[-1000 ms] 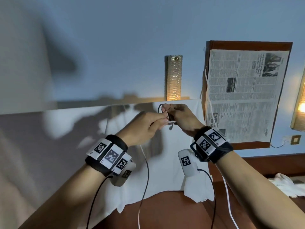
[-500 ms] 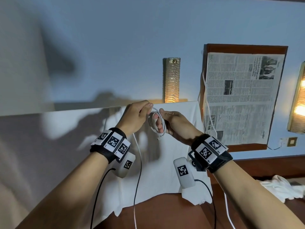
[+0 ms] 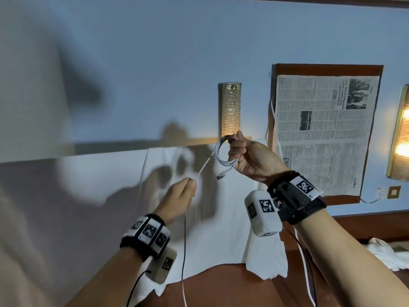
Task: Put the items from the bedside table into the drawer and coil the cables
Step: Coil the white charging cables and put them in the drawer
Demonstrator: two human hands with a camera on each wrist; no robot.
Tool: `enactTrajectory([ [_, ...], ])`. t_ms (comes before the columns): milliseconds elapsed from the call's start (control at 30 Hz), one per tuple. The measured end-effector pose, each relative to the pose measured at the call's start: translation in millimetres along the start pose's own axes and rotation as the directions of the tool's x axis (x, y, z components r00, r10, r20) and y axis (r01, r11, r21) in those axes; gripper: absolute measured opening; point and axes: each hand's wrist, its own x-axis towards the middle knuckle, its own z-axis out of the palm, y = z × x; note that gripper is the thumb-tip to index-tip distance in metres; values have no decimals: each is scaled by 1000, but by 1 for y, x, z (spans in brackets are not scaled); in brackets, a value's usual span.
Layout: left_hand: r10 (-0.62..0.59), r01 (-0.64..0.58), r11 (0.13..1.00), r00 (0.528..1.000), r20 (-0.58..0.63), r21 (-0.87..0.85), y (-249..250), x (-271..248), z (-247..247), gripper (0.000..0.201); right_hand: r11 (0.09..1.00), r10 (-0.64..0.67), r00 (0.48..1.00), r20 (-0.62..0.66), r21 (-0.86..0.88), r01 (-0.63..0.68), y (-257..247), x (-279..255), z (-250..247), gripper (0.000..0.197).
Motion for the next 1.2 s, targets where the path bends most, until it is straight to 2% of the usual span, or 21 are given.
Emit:
enactTrajectory([
  [100, -61, 52, 995, 992, 108, 81, -4, -29, 12, 38, 995, -72, 992, -102, -72, 65, -7, 4, -11, 31],
  [167, -35, 3, 988, 979, 201, 157, 7, -42, 19, 41, 971, -143, 978, -151, -215, 108, -6, 6, -14, 34],
  [233, -1, -74, 971, 949, 315, 225, 28, -43, 22, 43, 884, -229, 962, -148, -444, 143, 1, 8, -13, 34],
  [333, 41, -196, 924, 905, 424, 328, 72, -31, 18, 46, 735, -255, 966, -41, -658, 166, 18, 10, -8, 32],
  [433, 135, -319, 852, 900, 414, 415, 104, -14, 6, 47, 639, -247, 969, -9, -753, 156, 25, 8, -5, 33],
  [567, 290, -407, 703, 913, 287, 584, 117, 8, -11, 34, 496, -236, 970, 61, -851, 174, 29, 3, -2, 40],
  [700, 406, -388, 611, 902, 148, 690, 127, 20, -19, 35, 544, -206, 978, 34, -827, 143, 30, -2, 2, 48],
  [833, 389, -279, 592, 920, 34, 756, 117, 29, -26, 31, 630, -176, 984, 26, -765, 134, 33, -5, 7, 34],
  [967, 357, -279, 686, 934, 24, 672, 99, 36, -30, 35, 680, -138, 990, 27, -724, 114, 38, -6, 6, 37],
  [1033, 313, -259, 761, 950, 13, 595, 85, 43, -31, 57, 718, -100, 994, 41, -688, 101, 42, -7, 5, 41],
  [1100, 278, -237, 838, 961, -11, 492, 74, 46, -34, 70, 793, -49, 998, 31, -606, 58, 42, -9, 6, 40],
  [1133, 274, -232, 856, 962, -24, 463, 69, 46, -35, 67, 841, -21, 1000, 20, -540, 29, 41, -9, 7, 39],
  [1200, 257, -208, 885, 964, -64, 417, 60, 42, -38, 44, 930, 25, 999, 22, -366, -15, 36, -10, 7, 39],
])
